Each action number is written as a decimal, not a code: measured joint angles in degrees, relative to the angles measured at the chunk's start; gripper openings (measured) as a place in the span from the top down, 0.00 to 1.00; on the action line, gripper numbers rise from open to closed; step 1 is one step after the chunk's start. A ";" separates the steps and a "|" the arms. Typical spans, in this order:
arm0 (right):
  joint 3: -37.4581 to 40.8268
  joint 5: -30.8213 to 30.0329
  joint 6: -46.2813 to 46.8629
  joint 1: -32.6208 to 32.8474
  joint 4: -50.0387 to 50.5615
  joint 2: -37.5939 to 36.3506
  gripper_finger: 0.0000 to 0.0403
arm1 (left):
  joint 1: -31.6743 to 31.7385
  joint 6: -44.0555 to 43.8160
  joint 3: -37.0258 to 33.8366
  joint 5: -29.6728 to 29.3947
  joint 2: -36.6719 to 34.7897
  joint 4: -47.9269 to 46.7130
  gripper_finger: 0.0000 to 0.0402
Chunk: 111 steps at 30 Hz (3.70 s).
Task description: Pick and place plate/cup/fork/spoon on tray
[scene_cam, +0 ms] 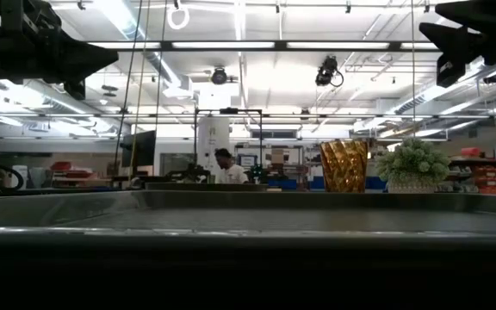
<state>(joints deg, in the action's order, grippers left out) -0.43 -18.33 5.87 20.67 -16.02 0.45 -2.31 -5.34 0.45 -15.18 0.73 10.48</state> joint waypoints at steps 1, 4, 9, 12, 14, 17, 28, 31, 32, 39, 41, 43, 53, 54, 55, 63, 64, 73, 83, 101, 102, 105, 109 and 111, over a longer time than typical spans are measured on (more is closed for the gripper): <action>0.00 -0.01 -0.02 0.00 0.00 0.01 0.65 | -0.01 0.02 0.02 0.00 0.00 0.00 0.97; 0.00 -0.01 0.00 0.00 -0.01 0.00 0.65 | 0.00 0.00 0.01 0.00 0.01 0.00 0.97; 0.00 -0.01 -0.01 0.00 0.00 0.01 0.65 | 0.00 0.02 0.01 0.00 0.01 0.00 0.97; 0.00 0.01 -0.01 0.00 0.01 0.02 0.65 | 0.00 0.00 0.02 0.00 0.00 0.00 0.97; 0.00 -0.01 0.00 0.00 0.01 0.00 0.65 | -0.01 0.01 0.01 0.00 0.00 0.02 0.97; 0.00 -0.01 -0.01 0.00 0.00 0.01 0.65 | 0.00 0.02 0.01 0.00 0.02 0.00 0.97; 0.00 -0.01 0.00 0.00 0.01 0.00 0.65 | 0.00 0.00 0.00 0.00 0.00 0.00 0.97; 0.00 -0.01 0.00 0.00 0.01 0.02 0.65 | -0.01 0.01 0.01 0.00 0.00 0.00 0.97; 0.00 0.00 -0.01 0.00 0.00 0.02 0.65 | -0.01 0.00 0.02 0.00 0.00 0.00 0.97; 0.00 0.00 -0.02 0.00 0.01 0.02 0.65 | 0.00 0.00 0.02 0.00 0.01 0.00 0.97; 0.00 -0.01 -0.01 0.00 -0.01 0.01 0.65 | 0.00 0.00 0.00 0.00 0.02 0.00 0.97; 0.00 -0.01 -0.02 0.00 0.00 0.02 0.65 | -0.01 0.00 0.02 0.00 0.02 0.00 0.97; 0.00 0.01 -0.01 0.00 0.01 0.01 0.65 | -0.02 0.00 0.02 0.00 0.00 0.00 0.97; 0.00 0.01 0.00 0.00 0.01 0.00 0.65 | 0.00 0.00 0.02 0.00 0.00 0.03 0.97; 0.00 -0.01 -0.02 0.00 0.01 0.00 0.65 | -0.01 -0.02 0.01 0.00 0.00 0.19 0.97; -0.13 -6.73 -10.82 -0.83 -9.03 0.10 0.65 | -0.01 -10.41 0.02 -0.01 0.00 12.88 0.97; -0.12 -8.37 -12.09 -1.07 -9.06 0.24 0.65 | 0.00 -10.36 0.00 0.00 0.00 13.71 0.97; -0.02 -14.83 -14.61 -3.21 -6.20 1.17 0.65 | 0.00 -10.26 0.01 -0.68 0.00 16.64 0.97; 0.00 -0.42 -13.85 -3.19 -4.75 3.44 0.65 | 0.00 4.55 0.02 -20.30 1.51 7.33 0.97; 0.00 3.57 -3.76 -3.19 -6.29 7.81 0.65 | -0.04 -4.04 0.09 -10.22 30.53 24.76 0.97; 0.00 3.57 -2.78 -3.19 -6.37 7.99 0.65 | -0.04 -3.95 0.30 -9.95 32.07 25.16 0.97; 0.00 3.47 -0.08 -3.19 -6.72 9.02 0.65 | 0.00 -1.11 2.09 -8.62 36.37 26.11 0.97; 0.00 1.00 2.10 -3.19 -9.56 11.41 0.65 | 0.38 3.05 6.35 -8.49 42.86 26.18 0.97; 0.00 -0.75 2.12 -3.19 -10.73 12.71 0.65 | 1.19 3.39 8.98 -8.54 46.45 26.17 0.97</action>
<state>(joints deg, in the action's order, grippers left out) -0.43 -19.08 7.99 17.47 -26.74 13.16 -1.11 -1.95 9.43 -23.72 47.18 36.65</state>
